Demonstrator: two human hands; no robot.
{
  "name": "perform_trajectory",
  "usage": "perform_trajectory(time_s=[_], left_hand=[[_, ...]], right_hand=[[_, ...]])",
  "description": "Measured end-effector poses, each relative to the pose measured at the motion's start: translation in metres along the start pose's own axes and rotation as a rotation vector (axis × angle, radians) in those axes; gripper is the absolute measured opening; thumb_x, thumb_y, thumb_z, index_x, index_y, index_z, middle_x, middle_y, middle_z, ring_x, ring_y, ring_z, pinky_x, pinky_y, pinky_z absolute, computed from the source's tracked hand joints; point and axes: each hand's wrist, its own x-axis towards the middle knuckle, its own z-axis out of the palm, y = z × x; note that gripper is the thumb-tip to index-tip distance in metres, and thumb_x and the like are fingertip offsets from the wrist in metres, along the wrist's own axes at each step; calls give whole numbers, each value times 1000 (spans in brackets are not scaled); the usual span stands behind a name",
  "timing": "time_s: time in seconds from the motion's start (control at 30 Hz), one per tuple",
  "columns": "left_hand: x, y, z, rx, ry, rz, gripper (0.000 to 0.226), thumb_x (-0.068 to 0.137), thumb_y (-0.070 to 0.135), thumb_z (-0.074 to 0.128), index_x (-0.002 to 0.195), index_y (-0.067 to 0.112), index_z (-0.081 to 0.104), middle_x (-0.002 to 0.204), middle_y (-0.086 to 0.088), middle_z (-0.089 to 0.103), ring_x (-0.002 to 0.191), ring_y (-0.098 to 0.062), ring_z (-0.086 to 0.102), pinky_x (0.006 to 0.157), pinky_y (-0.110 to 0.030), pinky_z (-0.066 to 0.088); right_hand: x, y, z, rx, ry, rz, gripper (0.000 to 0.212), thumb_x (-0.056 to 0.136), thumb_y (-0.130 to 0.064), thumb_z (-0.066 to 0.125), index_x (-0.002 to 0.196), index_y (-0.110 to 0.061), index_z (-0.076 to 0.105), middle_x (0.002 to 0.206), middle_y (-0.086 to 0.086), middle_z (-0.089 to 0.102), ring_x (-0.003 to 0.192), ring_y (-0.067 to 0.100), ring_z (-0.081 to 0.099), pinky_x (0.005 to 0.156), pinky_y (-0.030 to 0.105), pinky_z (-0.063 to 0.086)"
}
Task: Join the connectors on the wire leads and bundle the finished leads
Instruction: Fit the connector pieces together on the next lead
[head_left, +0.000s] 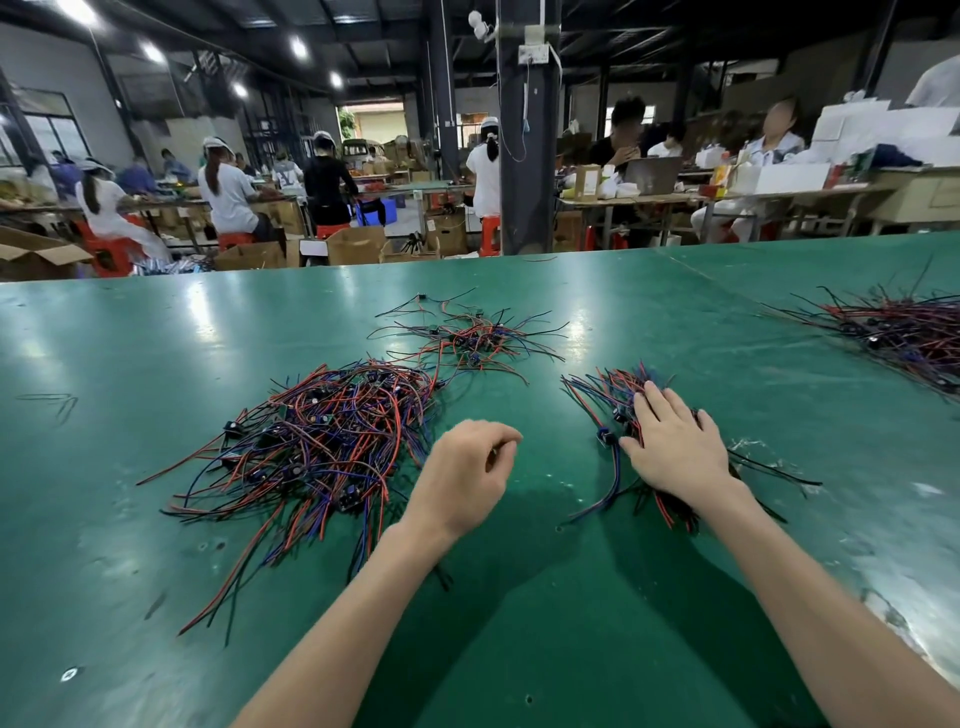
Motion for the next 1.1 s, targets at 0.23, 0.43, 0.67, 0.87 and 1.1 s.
perform_trajectory(time_s=[0.23, 0.43, 0.67, 0.87, 1.1], left_hand=[[12, -31, -39, 448, 285, -241, 21, 93, 21, 55, 97, 8, 70, 88, -10, 70, 88, -27, 56, 74, -34, 46], [11, -48, -40, 618, 40, -538, 19, 92, 24, 55, 103, 11, 64, 101, -8, 65, 96, -27, 58, 83, -36, 47], [11, -49, -42, 577, 92, -627, 20, 89, 22, 58, 105, 11, 63, 105, -10, 60, 93, -29, 59, 80, -38, 49], [12, -49, -46, 407, 230, -628, 15, 87, 18, 61, 89, 14, 76, 89, -5, 71, 82, -25, 63, 67, -29, 46], [25, -39, -55, -412, 567, -488, 3, 82, 16, 73, 85, 17, 71, 72, 11, 66, 61, 8, 57, 68, -11, 47]], right_hand=[[-3, -2, 1, -5, 15, 16, 63, 99, -31, 36, 153, -18, 7, 161, -4, -6, 148, 18, -2, 119, 45, 9], [-7, -13, 1, 27, 164, -105, 59, 99, -39, 37, 152, -24, 17, 161, -1, 2, 148, 17, 1, 118, 44, 6], [-12, -27, 4, -34, 3, -273, 41, 101, -36, 32, 139, -24, 45, 159, -10, 17, 148, 12, -1, 116, 53, -3], [-13, -20, -1, -127, -60, -178, 38, 100, -27, 36, 136, -22, 46, 157, -10, 21, 148, 15, -1, 116, 56, -1], [-13, -28, -1, 45, 117, -211, 33, 96, -24, 42, 123, -20, 60, 151, -8, 36, 147, 13, 10, 116, 51, -3]])
